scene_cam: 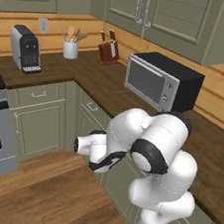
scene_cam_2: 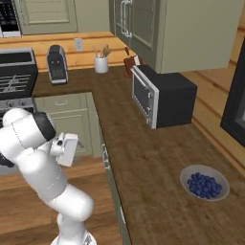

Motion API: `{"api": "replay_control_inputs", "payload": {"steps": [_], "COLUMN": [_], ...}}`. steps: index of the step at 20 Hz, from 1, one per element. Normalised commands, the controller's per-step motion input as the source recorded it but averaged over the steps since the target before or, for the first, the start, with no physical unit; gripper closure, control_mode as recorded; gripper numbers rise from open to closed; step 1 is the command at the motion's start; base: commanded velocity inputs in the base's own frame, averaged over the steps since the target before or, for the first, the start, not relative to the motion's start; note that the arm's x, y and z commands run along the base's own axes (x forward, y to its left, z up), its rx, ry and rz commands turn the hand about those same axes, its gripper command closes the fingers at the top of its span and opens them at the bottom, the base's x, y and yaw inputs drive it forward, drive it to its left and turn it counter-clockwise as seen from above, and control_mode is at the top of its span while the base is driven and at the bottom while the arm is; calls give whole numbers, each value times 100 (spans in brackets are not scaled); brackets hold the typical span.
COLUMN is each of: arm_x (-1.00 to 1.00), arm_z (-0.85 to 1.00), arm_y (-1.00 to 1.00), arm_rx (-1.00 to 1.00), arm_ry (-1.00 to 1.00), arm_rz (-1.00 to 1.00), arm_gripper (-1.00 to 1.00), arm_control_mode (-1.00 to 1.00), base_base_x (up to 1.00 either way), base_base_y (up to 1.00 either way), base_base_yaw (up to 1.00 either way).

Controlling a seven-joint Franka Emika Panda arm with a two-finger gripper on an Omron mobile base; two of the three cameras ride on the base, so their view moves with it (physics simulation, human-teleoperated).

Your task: Take a straw from the drawer in front and place it inside the glass cup on the dining counter.

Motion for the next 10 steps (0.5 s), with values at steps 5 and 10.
{"api": "replay_control_inputs", "payload": {"steps": [5,10], "arm_x": [56,47], "arm_z": [-32,-47], "arm_y": [-21,-16], "arm_rx": [-10,-11], "arm_ry": [0,0], "arm_rz": [-4,-4], "arm_gripper": [-100,-100], "arm_control_mode": [-100,-100], "base_base_x": [0,0], "base_base_y": [0,0], "base_base_yaw": [0,0]}}
